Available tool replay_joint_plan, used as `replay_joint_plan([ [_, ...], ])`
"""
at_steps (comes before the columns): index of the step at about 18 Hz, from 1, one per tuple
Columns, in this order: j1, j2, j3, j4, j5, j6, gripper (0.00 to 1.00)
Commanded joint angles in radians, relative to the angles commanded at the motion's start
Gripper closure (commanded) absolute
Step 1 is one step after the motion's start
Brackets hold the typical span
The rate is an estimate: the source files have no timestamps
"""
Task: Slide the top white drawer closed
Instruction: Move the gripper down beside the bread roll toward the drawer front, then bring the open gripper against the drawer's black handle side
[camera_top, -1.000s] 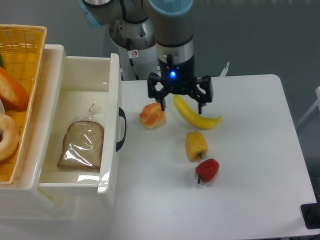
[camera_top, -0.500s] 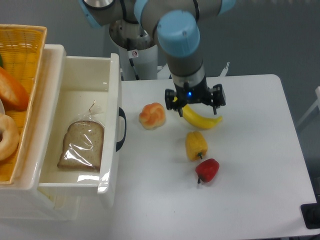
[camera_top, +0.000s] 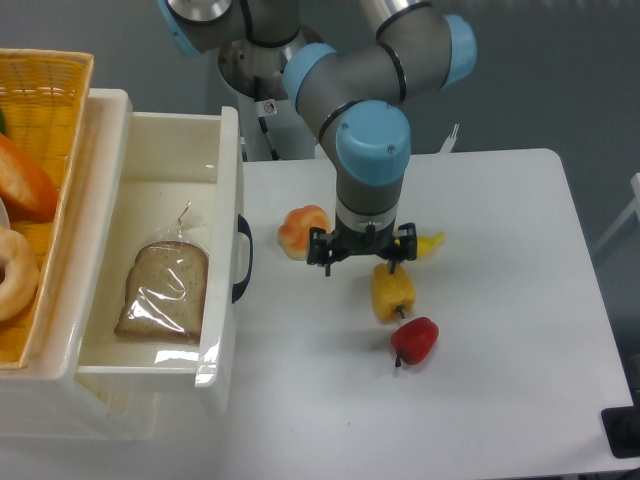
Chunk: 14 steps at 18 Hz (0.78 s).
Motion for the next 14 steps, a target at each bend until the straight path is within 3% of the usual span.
replay_joint_plan([
  [14, -0.044, -0.028, -0.008, -0.002, -0.066, -0.028, 0.0],
])
